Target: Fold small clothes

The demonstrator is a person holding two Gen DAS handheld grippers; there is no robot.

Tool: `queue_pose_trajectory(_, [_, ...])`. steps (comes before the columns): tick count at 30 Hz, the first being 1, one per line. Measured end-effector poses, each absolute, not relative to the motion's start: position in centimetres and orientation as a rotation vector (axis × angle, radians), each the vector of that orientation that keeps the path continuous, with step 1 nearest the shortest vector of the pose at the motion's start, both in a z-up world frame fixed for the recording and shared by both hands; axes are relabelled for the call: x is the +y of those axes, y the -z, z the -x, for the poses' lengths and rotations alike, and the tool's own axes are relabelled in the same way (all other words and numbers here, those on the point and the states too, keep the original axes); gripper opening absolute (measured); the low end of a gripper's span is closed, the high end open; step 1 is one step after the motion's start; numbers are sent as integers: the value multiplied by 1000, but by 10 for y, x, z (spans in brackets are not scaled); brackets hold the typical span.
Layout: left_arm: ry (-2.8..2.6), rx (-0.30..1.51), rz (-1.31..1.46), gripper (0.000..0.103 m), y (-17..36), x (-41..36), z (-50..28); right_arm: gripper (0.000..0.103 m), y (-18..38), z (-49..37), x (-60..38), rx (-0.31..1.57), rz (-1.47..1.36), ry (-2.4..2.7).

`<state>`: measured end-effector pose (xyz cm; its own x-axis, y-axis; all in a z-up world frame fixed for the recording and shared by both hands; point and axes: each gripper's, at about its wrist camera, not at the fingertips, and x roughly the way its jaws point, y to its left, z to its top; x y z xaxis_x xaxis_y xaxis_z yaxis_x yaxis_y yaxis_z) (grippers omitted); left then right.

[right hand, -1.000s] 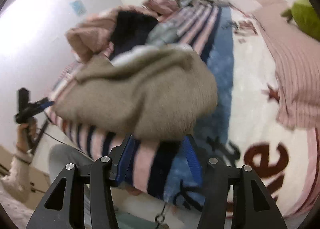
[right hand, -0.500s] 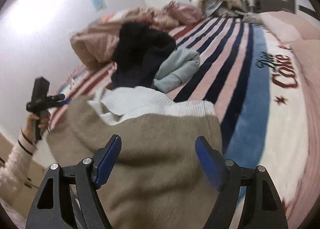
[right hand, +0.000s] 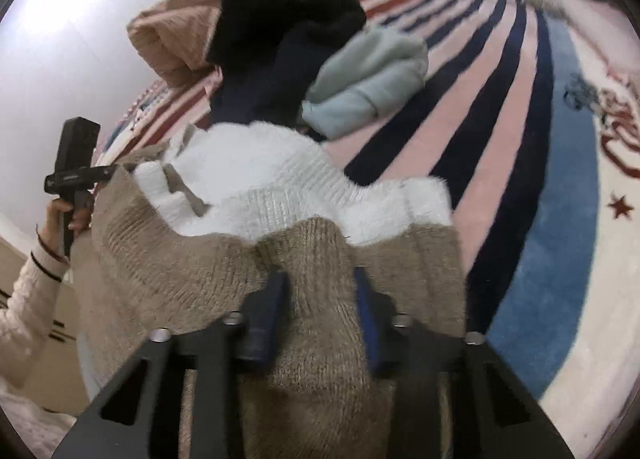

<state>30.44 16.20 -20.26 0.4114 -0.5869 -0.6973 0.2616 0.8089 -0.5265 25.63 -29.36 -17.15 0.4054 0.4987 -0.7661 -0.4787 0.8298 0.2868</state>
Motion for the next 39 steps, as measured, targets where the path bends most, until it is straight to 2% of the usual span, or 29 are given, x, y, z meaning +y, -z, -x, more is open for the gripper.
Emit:
queue_pose_trajectory(3, [540,1016,346,64,202,159,-305,19,162,-247,-295,934,3,-587])
queue_pose_trajectory(6, [531,1018,338,64,202,158,-306,37,155,-249,-297,934,-16,-600])
queue_pose_trajectory(7, [528,1016,337,64,202,159,-306,48,153,-252,-295,938,-17,-623])
queue_pose_trajectory(8, [526,1015,337,64,201,159,-307,52,154,-256,-291,948,-13,-639])
queue_pose_trajectory(12, [523,1011,332,64,202,161,-305,52,166,-272,-270,1026,26,-671])
queue_pose_trajectory(15, [518,1007,326,64,201,161,-304,52,163,-263,-258,991,78,-748])
queue_pose_trajectory(19, [520,1009,323,64,201,160,-305,39,164,-253,-254,1006,118,-843])
queue_pose_trajectory(22, [515,1010,317,64,200,159,-305,35,158,-252,-252,960,160,-778])
queue_pose_trajectory(25, [505,1008,314,64,200,160,-305,10,154,-246,-245,894,262,-692])
queue_pose_trajectory(33, [469,986,321,66,198,165,-304,7,148,-250,-256,794,315,-494])
queue_pose_trajectory(39, [458,948,349,81,189,173,-300,7,149,-256,-272,765,255,-331])
